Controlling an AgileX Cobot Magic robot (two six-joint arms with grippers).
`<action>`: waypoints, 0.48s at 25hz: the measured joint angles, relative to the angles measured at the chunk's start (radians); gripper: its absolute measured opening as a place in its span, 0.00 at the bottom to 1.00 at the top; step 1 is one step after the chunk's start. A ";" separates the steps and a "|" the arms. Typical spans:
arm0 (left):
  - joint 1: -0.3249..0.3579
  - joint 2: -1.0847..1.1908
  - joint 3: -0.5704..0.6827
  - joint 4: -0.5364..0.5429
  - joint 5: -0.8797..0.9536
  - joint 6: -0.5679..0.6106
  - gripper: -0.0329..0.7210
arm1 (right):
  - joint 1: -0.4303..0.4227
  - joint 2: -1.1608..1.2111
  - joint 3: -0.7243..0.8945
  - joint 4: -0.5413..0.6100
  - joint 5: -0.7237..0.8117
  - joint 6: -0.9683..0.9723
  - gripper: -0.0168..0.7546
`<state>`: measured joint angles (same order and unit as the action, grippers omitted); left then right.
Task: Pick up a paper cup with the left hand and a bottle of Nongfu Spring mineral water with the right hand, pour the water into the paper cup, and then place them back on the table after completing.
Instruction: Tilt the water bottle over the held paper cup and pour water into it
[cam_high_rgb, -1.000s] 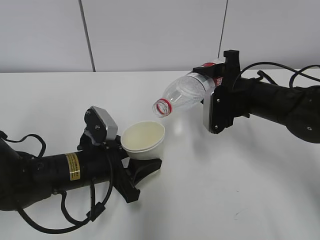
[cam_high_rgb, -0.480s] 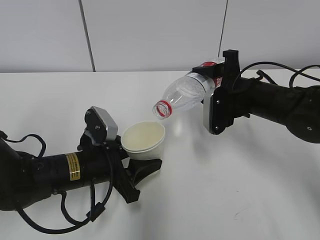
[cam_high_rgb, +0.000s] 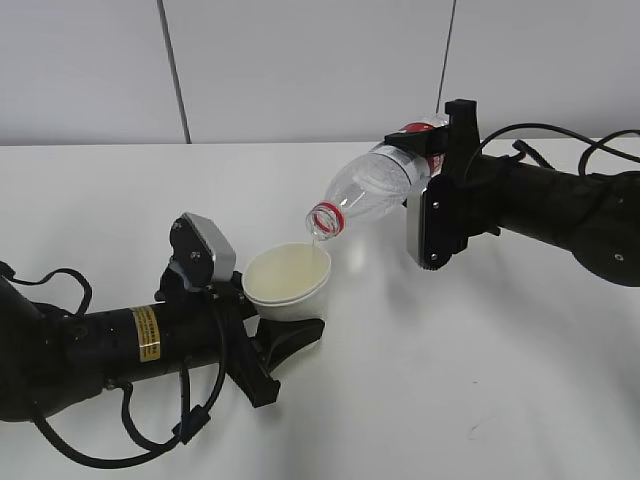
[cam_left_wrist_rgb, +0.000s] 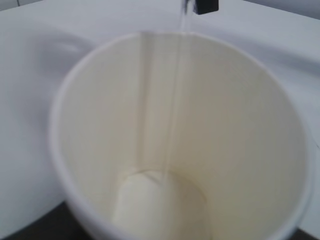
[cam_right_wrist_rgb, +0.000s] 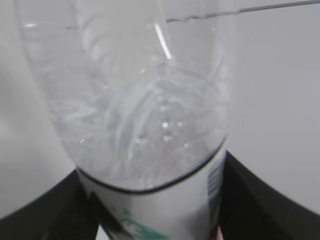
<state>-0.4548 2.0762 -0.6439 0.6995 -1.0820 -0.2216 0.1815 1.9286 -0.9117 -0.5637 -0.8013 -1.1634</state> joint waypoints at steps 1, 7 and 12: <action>0.000 0.000 0.000 0.000 0.000 0.000 0.53 | 0.000 0.000 0.000 0.000 0.000 0.000 0.62; 0.000 0.000 0.000 0.001 0.000 0.000 0.53 | 0.000 0.000 0.000 0.000 0.000 -0.009 0.62; 0.000 0.000 0.000 0.001 0.000 0.000 0.53 | 0.000 0.000 0.000 0.000 0.000 -0.012 0.62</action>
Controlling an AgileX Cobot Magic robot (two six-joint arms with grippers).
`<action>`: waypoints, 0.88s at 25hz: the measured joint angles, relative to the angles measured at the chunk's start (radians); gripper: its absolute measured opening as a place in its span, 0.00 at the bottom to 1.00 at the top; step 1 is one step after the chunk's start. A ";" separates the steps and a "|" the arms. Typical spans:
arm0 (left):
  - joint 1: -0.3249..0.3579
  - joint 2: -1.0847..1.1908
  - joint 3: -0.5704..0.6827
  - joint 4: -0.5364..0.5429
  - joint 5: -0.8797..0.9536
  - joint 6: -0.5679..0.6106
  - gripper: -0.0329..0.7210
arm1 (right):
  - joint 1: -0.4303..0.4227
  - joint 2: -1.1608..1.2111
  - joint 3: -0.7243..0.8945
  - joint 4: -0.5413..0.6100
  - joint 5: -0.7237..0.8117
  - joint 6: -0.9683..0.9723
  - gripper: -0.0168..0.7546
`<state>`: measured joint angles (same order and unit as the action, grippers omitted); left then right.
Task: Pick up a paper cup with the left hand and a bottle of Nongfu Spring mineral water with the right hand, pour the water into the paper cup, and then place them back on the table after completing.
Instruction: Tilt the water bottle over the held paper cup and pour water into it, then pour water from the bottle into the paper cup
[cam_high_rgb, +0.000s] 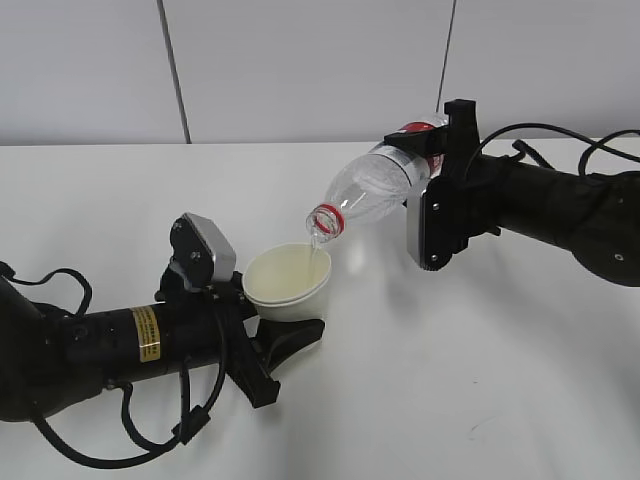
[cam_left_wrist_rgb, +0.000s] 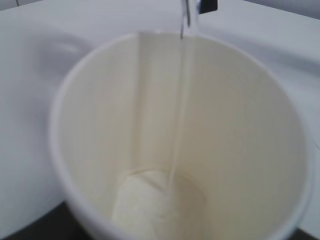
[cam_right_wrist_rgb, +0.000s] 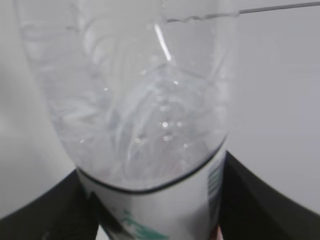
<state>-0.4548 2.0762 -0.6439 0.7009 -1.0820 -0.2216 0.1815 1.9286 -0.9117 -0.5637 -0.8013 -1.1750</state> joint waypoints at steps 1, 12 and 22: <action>0.000 0.000 0.000 0.001 0.000 0.000 0.53 | 0.000 0.000 0.000 0.000 0.000 -0.004 0.62; 0.000 0.000 0.000 0.001 0.000 0.000 0.53 | 0.000 0.000 0.000 0.000 0.000 -0.024 0.62; 0.000 0.000 0.000 0.004 0.000 0.000 0.53 | 0.000 0.000 0.000 0.000 0.000 -0.037 0.62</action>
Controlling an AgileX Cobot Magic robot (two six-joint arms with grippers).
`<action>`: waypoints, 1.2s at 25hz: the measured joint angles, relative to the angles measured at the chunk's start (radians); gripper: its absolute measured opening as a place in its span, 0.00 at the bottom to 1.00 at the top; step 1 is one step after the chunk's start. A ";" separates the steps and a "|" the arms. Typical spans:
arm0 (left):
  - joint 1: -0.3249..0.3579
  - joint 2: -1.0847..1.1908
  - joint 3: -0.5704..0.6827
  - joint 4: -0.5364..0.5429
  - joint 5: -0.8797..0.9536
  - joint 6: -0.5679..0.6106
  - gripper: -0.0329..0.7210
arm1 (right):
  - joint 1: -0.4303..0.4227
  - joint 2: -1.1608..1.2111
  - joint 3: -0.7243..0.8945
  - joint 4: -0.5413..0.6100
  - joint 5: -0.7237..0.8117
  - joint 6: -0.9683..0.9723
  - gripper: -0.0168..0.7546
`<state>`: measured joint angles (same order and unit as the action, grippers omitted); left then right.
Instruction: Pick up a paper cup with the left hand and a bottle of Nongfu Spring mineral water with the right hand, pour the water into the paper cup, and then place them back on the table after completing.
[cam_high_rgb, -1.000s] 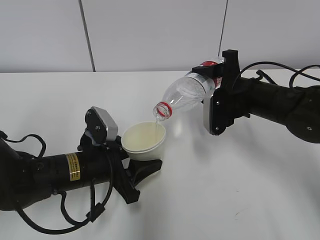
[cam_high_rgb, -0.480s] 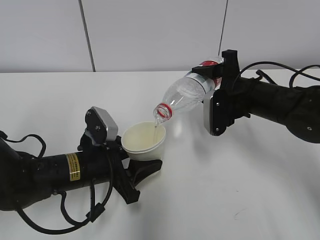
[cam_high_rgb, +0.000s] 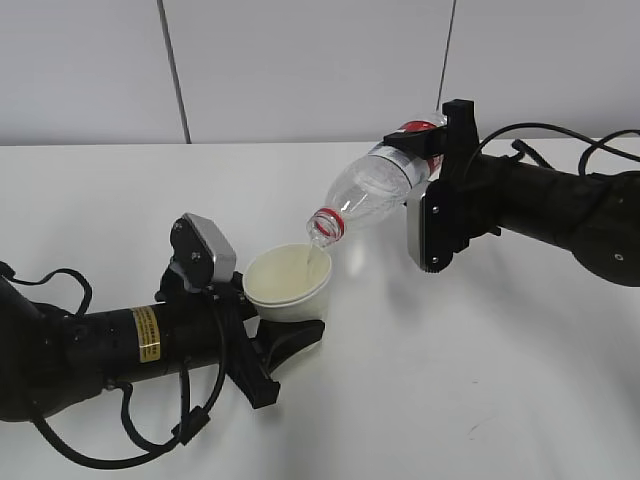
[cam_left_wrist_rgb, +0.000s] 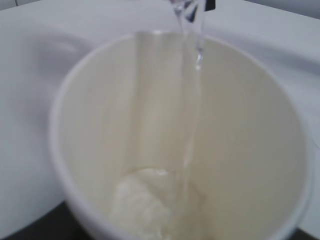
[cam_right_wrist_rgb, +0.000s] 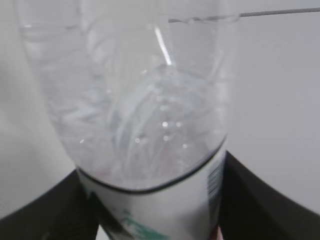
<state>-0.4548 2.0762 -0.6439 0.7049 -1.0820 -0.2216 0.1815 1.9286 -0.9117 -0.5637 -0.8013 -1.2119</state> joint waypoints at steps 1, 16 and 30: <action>0.000 0.000 0.000 0.000 0.000 0.000 0.53 | 0.000 0.000 0.000 0.000 0.000 0.000 0.62; 0.000 0.000 0.000 0.001 0.000 0.000 0.53 | 0.000 0.000 0.000 0.000 -0.002 -0.014 0.62; 0.000 0.000 0.000 0.002 0.001 0.000 0.53 | 0.000 0.000 0.000 0.000 -0.027 -0.030 0.62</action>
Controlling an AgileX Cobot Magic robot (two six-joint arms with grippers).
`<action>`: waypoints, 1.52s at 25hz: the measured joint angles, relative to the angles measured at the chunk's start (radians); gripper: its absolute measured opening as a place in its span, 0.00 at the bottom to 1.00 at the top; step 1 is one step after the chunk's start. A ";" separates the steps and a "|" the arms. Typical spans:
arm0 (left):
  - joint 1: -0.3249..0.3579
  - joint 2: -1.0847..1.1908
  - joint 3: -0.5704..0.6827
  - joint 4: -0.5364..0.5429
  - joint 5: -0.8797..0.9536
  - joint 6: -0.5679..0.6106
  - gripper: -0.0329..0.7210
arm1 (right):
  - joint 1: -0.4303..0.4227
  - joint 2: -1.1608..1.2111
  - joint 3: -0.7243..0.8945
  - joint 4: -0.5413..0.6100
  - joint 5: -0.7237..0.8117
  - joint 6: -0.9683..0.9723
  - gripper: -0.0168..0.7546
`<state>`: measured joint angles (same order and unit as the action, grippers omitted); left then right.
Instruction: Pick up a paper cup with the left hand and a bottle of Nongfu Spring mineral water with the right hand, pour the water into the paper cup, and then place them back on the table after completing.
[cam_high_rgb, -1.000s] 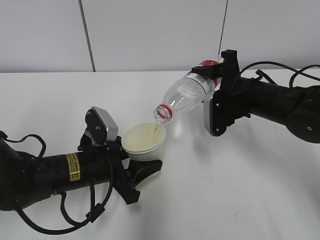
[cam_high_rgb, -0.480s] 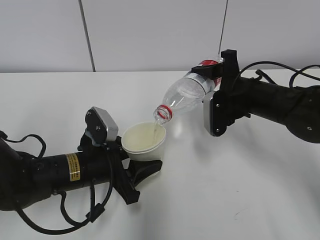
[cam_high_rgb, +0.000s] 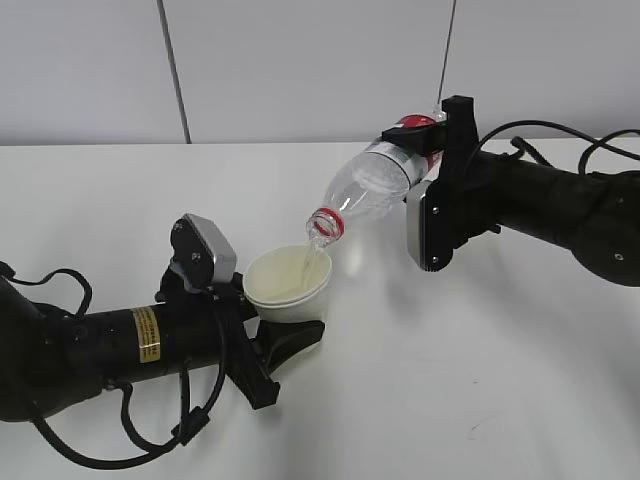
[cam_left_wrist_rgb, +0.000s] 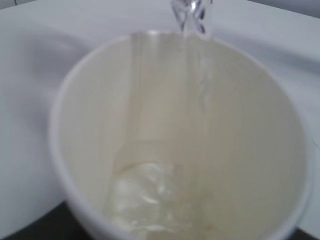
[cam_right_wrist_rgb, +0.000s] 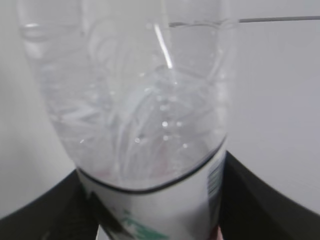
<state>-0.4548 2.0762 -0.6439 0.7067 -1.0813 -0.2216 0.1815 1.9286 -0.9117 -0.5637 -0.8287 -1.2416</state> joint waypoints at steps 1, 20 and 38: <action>0.000 0.000 0.000 0.000 0.000 0.000 0.53 | 0.000 0.000 0.000 0.000 -0.002 0.000 0.62; 0.000 0.000 0.000 0.000 0.004 0.000 0.53 | 0.000 0.000 -0.002 0.003 -0.012 -0.002 0.62; 0.000 0.001 0.000 0.002 0.006 0.000 0.53 | 0.000 0.000 -0.003 0.015 -0.012 -0.006 0.62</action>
<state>-0.4548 2.0768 -0.6439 0.7083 -1.0756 -0.2216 0.1815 1.9286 -0.9142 -0.5490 -0.8403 -1.2471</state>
